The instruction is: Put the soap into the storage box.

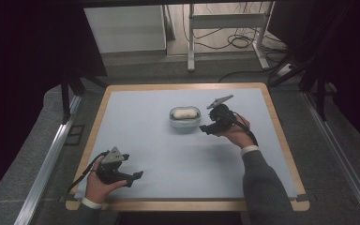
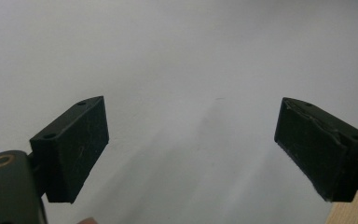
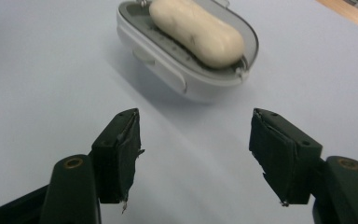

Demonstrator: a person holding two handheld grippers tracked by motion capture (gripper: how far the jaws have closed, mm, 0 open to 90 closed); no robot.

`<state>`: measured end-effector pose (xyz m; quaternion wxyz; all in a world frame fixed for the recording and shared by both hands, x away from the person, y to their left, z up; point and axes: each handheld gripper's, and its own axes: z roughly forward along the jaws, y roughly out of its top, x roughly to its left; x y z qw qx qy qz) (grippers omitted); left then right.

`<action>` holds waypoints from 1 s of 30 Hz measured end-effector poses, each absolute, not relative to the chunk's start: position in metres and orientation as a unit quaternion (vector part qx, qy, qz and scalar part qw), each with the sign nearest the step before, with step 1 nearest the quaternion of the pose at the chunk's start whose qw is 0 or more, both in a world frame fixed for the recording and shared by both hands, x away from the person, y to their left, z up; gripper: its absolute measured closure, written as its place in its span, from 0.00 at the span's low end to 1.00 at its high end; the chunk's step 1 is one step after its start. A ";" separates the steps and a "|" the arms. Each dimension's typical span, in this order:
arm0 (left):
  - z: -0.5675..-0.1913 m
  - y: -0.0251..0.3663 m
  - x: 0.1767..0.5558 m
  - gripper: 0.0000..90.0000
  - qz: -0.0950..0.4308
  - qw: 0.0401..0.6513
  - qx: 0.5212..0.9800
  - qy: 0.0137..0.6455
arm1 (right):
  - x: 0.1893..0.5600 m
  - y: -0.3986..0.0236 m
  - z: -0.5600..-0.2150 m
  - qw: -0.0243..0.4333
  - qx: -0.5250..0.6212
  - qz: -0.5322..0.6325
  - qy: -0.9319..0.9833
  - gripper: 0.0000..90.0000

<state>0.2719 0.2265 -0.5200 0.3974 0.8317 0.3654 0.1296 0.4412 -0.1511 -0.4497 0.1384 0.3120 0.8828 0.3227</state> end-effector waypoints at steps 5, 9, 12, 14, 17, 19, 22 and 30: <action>-0.520 0.227 0.272 0.11 0.132 0.397 0.831 0.367 | 0.425 -0.168 -0.458 0.142 0.323 0.332 0.875 0.36; -0.519 0.228 0.271 0.11 0.134 0.398 0.829 0.370 | 0.403 -0.188 -0.468 0.158 0.332 0.348 0.862 0.36; -0.519 0.229 0.271 0.11 0.135 0.398 0.829 0.370 | 0.394 -0.197 -0.472 0.162 0.336 0.353 0.858 0.36; -0.519 0.228 0.272 0.12 0.135 0.396 0.829 0.370 | 0.385 -0.206 -0.475 0.163 0.342 0.358 0.853 0.36; -0.520 0.228 0.272 0.11 0.134 0.396 0.830 0.370 | 0.374 -0.217 -0.481 0.167 0.354 0.358 0.848 0.36; -0.519 0.228 0.272 0.11 0.135 0.396 0.830 0.370 | 0.367 -0.223 -0.486 0.172 0.358 0.353 0.847 0.36; -0.519 0.229 0.272 0.11 0.136 0.397 0.829 0.370 | 0.357 -0.232 -0.495 0.170 0.362 0.351 0.847 0.36; -0.519 0.228 0.273 0.11 0.135 0.397 0.829 0.369 | 0.354 -0.240 -0.503 0.169 0.373 0.344 0.845 0.35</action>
